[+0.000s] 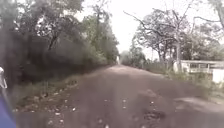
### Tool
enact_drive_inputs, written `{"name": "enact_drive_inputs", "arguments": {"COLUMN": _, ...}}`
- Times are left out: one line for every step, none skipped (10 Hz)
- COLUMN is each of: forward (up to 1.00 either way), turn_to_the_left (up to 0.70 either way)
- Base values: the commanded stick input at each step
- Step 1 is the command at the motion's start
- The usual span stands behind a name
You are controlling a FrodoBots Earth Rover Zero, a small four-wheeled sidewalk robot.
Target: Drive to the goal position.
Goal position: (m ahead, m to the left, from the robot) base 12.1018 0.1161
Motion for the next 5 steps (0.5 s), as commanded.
{"name": "enact_drive_inputs", "arguments": {"forward": 0.70, "turn_to_the_left": -0.01}}
{"name": "enact_drive_inputs", "arguments": {"forward": 0.70, "turn_to_the_left": -0.01}}
{"name": "enact_drive_inputs", "arguments": {"forward": 0.70, "turn_to_the_left": -0.01}}
{"name": "enact_drive_inputs", "arguments": {"forward": 0.70, "turn_to_the_left": -0.01}}
{"name": "enact_drive_inputs", "arguments": {"forward": 0.70, "turn_to_the_left": -0.01}}
